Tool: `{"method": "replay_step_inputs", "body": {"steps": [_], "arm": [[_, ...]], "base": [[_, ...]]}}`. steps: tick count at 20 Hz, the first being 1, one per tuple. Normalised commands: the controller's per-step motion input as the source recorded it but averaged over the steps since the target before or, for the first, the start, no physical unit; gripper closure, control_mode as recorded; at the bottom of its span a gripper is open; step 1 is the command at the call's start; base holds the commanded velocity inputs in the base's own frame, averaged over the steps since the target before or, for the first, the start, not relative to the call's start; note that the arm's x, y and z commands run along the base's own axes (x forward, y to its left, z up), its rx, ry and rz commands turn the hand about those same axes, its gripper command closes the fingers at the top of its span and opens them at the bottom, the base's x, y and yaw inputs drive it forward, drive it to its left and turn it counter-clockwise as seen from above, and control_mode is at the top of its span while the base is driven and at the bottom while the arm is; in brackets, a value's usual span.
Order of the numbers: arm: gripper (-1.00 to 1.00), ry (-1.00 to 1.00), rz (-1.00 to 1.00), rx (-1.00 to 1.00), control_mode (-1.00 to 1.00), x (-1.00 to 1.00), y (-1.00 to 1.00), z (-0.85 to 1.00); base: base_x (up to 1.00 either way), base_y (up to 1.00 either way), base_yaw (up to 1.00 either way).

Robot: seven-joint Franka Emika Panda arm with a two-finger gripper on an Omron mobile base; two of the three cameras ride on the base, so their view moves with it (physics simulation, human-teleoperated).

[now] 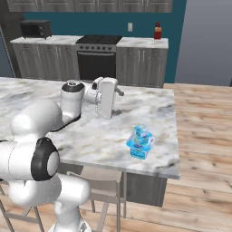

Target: Stack the yogurt containers by placing the smaller containers on top of the larger containers.

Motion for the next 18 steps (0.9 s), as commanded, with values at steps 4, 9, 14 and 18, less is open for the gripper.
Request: {"method": "replay_step_inputs", "body": {"steps": [4,9,14,18], "arm": [[-1.00,0.01,0.04,-0.02,-1.00,-0.79,0.70,0.31],[-1.00,-0.05,0.03,0.00,-1.00,-0.73,0.70,0.40],[-1.00,-0.07,0.00,0.00,-1.00,-0.66,0.59,0.55],[-1.00,-0.06,0.00,-0.03,-1.00,-0.63,0.67,0.55]], "base": [[0.00,0.00,0.00],[0.00,0.00,0.00],[0.00,0.00,0.00],[0.00,0.00,0.00]]}}
